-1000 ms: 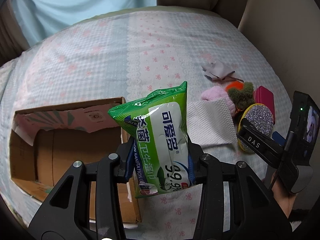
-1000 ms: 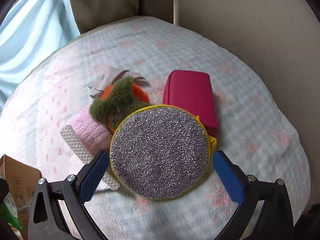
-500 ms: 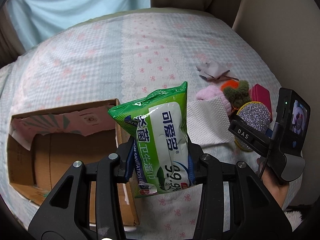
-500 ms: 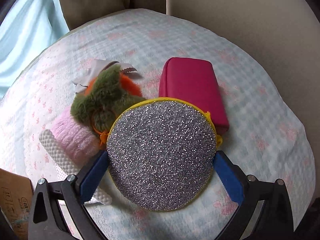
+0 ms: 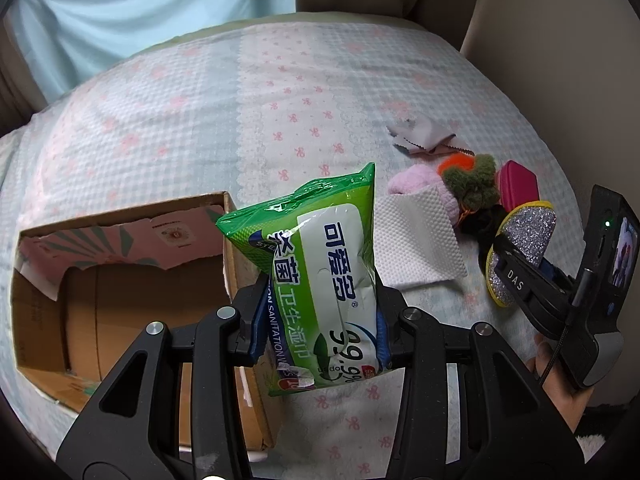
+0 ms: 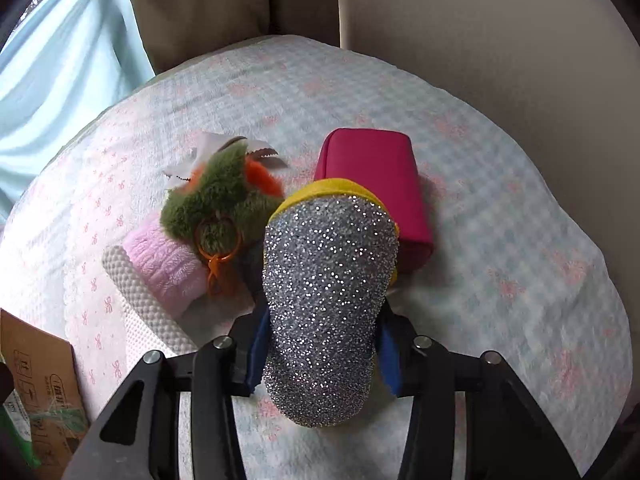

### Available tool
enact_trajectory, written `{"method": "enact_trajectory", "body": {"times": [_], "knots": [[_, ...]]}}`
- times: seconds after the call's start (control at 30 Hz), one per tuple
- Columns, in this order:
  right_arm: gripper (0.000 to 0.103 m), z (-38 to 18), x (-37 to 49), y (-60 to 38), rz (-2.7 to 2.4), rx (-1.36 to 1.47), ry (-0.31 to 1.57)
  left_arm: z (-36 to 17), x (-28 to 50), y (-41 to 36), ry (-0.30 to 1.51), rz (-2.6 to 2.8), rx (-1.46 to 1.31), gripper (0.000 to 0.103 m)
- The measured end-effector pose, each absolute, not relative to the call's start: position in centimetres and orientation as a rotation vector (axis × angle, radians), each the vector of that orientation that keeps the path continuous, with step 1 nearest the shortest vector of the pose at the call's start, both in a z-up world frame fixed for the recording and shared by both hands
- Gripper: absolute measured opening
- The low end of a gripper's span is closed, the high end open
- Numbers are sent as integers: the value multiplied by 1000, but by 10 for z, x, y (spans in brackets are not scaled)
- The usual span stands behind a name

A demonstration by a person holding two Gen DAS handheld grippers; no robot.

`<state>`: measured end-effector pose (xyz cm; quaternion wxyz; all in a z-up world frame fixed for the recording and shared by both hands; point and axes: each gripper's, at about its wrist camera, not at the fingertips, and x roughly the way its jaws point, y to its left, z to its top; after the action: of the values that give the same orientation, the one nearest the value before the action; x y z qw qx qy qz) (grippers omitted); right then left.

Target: Organize soft objects

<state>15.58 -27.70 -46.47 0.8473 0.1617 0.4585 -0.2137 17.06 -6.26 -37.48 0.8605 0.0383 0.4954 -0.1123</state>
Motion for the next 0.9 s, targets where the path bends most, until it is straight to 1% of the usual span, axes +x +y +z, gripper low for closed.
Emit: {"method": "enact_trajectory", "body": {"times": [0.27,0.43,0.57,0.7,0.9], "knots": [[43,-436,120,-277,-433,346,921,-358,167,-65,1012,-231,69,37],[43,-414,110,-284,-399,354,928,-326,160,-60,974,-196,45,37],[43,-373,107,-277,-343,322,919,-284,154,-41,924,-141,9,37],[43,-318,110,-257,-259,268,898,-246,149,-9,894,-80,-18,37],[43,-241,124,-196,-109,163,869,-215,148,54,882,-4,-32,37]]}}
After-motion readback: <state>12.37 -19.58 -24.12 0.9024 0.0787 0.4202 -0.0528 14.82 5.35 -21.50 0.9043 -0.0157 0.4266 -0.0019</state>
